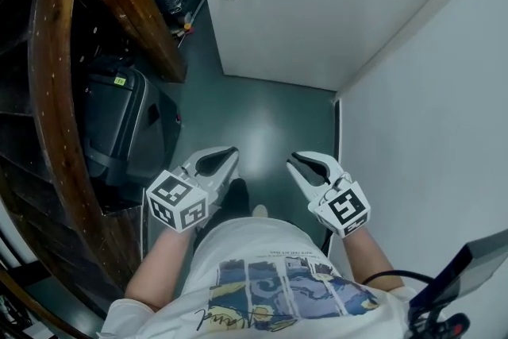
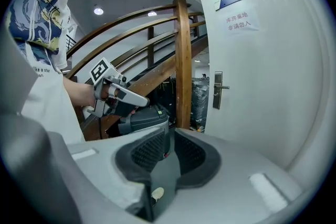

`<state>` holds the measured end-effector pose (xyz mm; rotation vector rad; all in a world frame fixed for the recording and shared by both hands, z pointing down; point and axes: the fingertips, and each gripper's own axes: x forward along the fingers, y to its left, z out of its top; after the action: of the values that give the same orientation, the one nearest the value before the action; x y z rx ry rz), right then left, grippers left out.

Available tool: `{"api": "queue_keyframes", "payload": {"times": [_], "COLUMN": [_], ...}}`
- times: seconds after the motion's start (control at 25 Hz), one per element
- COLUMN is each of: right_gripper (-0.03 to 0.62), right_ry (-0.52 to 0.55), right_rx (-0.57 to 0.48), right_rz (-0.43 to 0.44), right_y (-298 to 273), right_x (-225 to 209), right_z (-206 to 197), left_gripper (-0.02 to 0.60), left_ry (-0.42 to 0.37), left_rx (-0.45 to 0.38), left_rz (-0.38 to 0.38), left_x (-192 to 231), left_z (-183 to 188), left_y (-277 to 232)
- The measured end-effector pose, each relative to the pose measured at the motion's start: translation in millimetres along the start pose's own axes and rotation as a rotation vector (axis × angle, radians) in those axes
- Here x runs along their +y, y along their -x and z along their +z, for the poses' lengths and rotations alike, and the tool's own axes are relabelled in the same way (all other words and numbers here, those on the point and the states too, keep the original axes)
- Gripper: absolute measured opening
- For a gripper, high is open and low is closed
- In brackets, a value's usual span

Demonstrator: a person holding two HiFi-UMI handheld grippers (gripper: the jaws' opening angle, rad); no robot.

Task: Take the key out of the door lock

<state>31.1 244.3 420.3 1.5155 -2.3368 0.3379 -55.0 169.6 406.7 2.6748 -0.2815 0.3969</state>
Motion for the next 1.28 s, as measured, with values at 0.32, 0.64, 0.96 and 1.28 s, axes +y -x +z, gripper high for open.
{"api": "queue_keyframes", "payload": {"times": [0.32,0.64,0.96,1.28], "right_gripper": [0.048,0.059,0.074,0.102], "right_ry": [0.061,0.086,0.145,0.253], "right_rx": [-0.005,-0.04,-0.015,-0.02], "right_rz": [-0.033,-0.053,-0.029,0.044], "right_y": [-73.9,-153.1,-210.9,-274.5], "right_x": [-70.5,-119.3,-176.4,-251.9], "right_z": [54.9,101.4,125.8,165.9], "left_gripper": [0.006,0.006,0.013,0.039], "left_ry": [-0.014,-0.002,0.047,0.098], "left_rx": [-0.032,-0.045,-0.06,-0.077], "left_rz": [-0.025,-0.011,0.044,0.131], "left_x": [83.8,160.6,216.1,274.7], "left_z": [66.4,98.9,116.2,141.7], "left_y": [-37.2,-45.9,-62.5,-101.2]}}
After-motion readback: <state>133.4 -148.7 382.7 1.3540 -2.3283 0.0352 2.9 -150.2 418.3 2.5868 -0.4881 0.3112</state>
